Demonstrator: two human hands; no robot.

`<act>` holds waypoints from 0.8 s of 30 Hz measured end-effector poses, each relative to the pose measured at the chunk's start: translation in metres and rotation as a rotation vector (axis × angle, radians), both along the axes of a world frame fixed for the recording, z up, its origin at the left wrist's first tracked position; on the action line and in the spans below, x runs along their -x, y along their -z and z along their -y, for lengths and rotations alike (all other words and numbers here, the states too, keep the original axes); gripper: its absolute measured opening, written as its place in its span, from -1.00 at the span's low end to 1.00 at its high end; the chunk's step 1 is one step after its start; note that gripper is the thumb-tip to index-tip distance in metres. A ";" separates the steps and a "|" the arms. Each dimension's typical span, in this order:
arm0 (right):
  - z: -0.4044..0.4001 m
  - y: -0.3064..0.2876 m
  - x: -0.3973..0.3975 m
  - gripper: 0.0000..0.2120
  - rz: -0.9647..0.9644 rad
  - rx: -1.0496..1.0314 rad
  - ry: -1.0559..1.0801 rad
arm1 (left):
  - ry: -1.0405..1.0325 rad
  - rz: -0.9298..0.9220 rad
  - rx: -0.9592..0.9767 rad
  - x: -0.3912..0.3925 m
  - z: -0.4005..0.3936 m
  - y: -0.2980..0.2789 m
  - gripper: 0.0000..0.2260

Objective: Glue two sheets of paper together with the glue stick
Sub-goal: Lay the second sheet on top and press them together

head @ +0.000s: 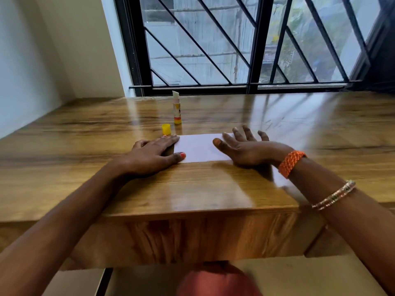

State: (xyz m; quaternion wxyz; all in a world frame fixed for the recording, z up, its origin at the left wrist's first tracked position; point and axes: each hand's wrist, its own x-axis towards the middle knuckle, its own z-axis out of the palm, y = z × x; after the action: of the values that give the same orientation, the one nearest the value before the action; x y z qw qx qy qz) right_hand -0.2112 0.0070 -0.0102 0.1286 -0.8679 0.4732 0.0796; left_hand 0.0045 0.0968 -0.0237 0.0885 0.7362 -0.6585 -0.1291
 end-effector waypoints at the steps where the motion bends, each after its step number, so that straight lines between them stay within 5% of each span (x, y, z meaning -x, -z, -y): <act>1: 0.001 -0.001 -0.003 -0.20 -0.016 -0.004 -0.002 | -0.005 0.004 0.002 0.000 0.000 0.000 -0.43; 9: -0.047 0.002 -0.030 -0.24 0.001 -0.001 -0.496 | -0.001 -0.006 -0.006 -0.004 0.003 0.000 -0.35; 13: -0.020 -0.005 -0.027 -0.32 -0.072 0.022 -0.393 | -0.001 -0.040 -0.026 -0.007 0.005 0.000 -0.26; 19: -0.011 -0.005 -0.038 -0.16 -0.145 0.108 -0.172 | -0.019 -0.083 -0.022 -0.008 0.005 -0.001 -0.22; 24: -0.034 0.000 -0.054 -0.23 -0.073 0.081 -0.386 | 0.024 -0.097 -0.007 -0.007 0.002 -0.001 0.03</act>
State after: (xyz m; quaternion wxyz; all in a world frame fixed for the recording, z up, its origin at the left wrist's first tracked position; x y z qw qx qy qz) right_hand -0.1568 0.0411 -0.0106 0.0589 -0.9435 0.3053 0.1150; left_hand 0.0120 0.0950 -0.0225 0.1160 0.7213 -0.6618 -0.1679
